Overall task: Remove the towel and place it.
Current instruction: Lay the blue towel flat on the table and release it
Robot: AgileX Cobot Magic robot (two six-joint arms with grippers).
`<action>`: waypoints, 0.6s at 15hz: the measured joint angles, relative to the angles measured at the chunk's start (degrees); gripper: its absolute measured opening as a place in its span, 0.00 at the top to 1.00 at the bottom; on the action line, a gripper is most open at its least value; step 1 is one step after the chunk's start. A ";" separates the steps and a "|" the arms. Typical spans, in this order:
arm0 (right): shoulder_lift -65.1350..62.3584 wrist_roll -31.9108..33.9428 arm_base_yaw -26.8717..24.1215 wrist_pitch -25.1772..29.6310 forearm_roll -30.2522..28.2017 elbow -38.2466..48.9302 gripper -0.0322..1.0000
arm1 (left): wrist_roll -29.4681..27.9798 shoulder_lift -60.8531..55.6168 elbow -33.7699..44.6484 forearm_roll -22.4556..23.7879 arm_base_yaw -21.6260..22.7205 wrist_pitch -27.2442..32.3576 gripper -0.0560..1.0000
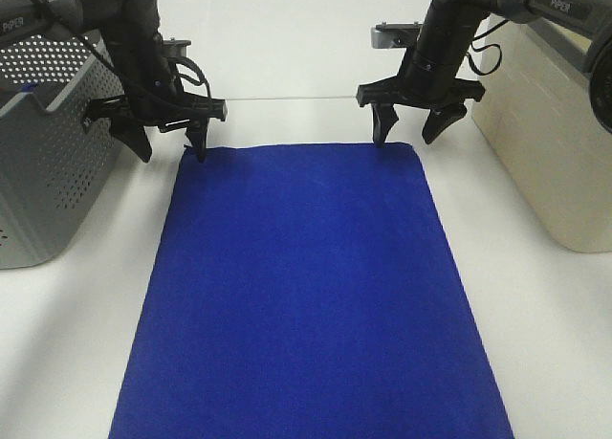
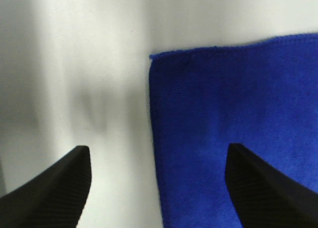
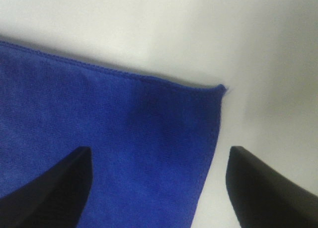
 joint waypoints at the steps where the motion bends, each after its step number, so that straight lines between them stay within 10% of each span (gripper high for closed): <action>1: 0.52 0.00 0.00 -0.52 -0.06 0.00 0.26 | 1.32 0.46 0.00 -0.46 0.52 -0.29 0.28; 9: 3.38 0.00 0.00 -2.41 0.06 0.00 0.26 | 2.64 2.86 0.00 -1.55 2.01 -4.93 0.28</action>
